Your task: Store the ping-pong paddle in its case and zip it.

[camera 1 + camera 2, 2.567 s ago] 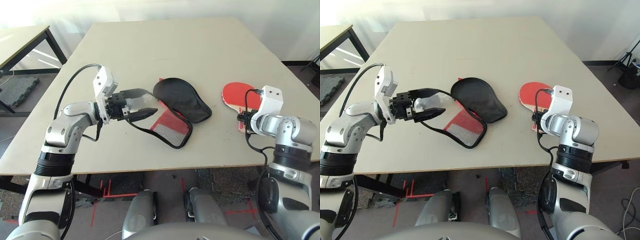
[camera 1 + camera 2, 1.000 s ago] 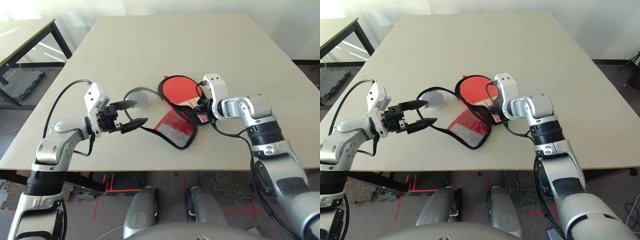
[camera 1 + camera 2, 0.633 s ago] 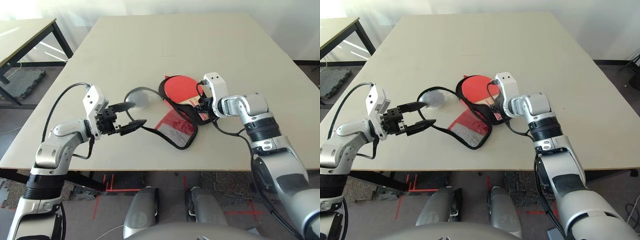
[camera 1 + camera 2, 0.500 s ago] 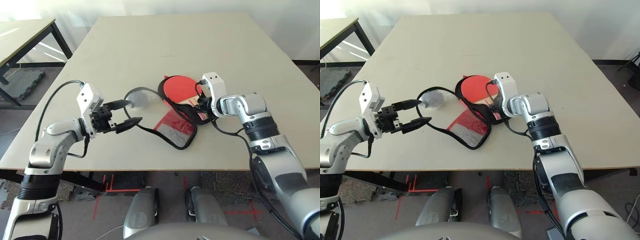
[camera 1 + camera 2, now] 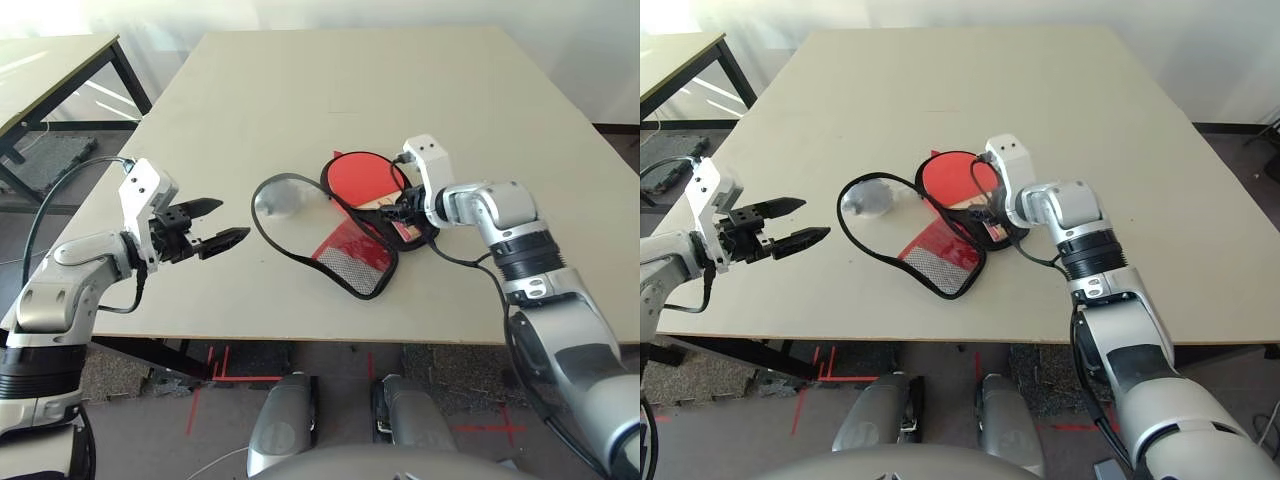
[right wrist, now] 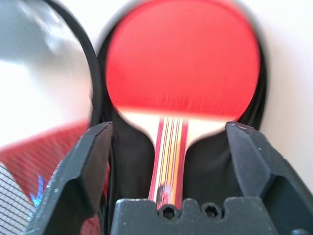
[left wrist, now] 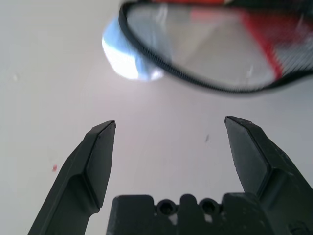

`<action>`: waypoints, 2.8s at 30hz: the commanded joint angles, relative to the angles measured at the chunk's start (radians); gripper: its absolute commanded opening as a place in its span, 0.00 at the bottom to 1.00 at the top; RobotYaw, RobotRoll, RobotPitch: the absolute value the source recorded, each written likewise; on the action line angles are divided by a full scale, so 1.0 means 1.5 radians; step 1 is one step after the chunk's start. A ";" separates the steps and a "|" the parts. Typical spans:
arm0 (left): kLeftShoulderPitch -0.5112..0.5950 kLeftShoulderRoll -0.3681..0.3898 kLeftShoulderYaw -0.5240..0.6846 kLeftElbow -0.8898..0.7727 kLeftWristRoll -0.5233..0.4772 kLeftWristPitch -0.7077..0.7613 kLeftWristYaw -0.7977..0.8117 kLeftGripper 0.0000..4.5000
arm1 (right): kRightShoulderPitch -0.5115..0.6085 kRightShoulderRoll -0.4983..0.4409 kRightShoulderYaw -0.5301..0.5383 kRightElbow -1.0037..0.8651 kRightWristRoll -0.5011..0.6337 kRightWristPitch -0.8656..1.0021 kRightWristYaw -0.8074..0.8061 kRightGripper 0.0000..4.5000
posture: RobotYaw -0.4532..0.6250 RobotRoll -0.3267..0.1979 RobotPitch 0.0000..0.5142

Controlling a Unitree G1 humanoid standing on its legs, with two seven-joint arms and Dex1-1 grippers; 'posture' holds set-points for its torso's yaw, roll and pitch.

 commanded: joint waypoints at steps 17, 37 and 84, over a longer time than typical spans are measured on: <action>-0.212 -0.159 -0.217 0.169 0.157 -0.182 -0.070 1.00 | 0.145 -0.149 -0.194 -0.045 0.062 -0.122 0.046 0.99 | 0.50 0.62 0.12; -0.485 -0.463 -0.221 0.522 0.222 -0.372 0.020 1.00 | 0.276 -0.110 -0.236 -0.139 0.200 -0.006 0.053 0.99 | 0.43 0.62 0.10; -0.146 -0.200 -0.121 -0.019 0.014 -0.006 -0.066 1.00 | 0.219 -0.015 -0.156 0.057 0.159 -0.036 0.062 0.95 | 0.59 0.62 0.18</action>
